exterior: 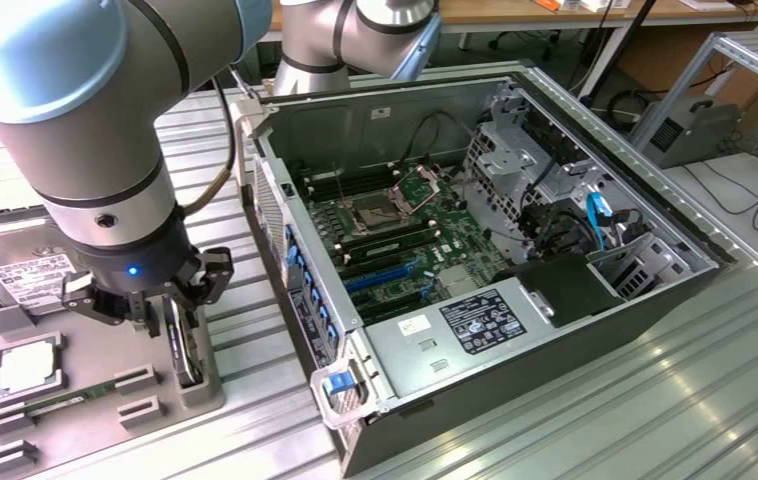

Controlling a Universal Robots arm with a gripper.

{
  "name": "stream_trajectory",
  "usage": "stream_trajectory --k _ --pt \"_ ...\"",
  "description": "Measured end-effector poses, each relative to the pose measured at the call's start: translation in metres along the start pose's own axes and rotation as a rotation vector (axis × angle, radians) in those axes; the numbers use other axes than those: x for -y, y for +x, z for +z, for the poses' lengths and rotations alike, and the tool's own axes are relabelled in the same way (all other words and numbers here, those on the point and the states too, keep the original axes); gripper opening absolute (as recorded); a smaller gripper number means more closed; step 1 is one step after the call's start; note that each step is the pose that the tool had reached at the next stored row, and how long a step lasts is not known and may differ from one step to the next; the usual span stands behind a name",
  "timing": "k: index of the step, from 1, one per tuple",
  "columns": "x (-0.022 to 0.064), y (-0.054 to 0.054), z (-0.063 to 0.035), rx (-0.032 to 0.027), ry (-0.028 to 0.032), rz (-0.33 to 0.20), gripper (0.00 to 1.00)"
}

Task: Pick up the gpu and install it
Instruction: 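Pick up the gpu and move the gpu toward the slot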

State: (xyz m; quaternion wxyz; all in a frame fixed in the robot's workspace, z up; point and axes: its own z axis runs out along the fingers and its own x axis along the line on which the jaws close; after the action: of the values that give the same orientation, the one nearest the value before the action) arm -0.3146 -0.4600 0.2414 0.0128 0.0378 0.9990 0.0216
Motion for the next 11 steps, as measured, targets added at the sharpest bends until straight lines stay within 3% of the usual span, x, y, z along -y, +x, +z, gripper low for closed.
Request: stream_trajectory --k 11 --pt "0.0001 -0.0004 0.0018 0.0 0.0 0.0 0.42"
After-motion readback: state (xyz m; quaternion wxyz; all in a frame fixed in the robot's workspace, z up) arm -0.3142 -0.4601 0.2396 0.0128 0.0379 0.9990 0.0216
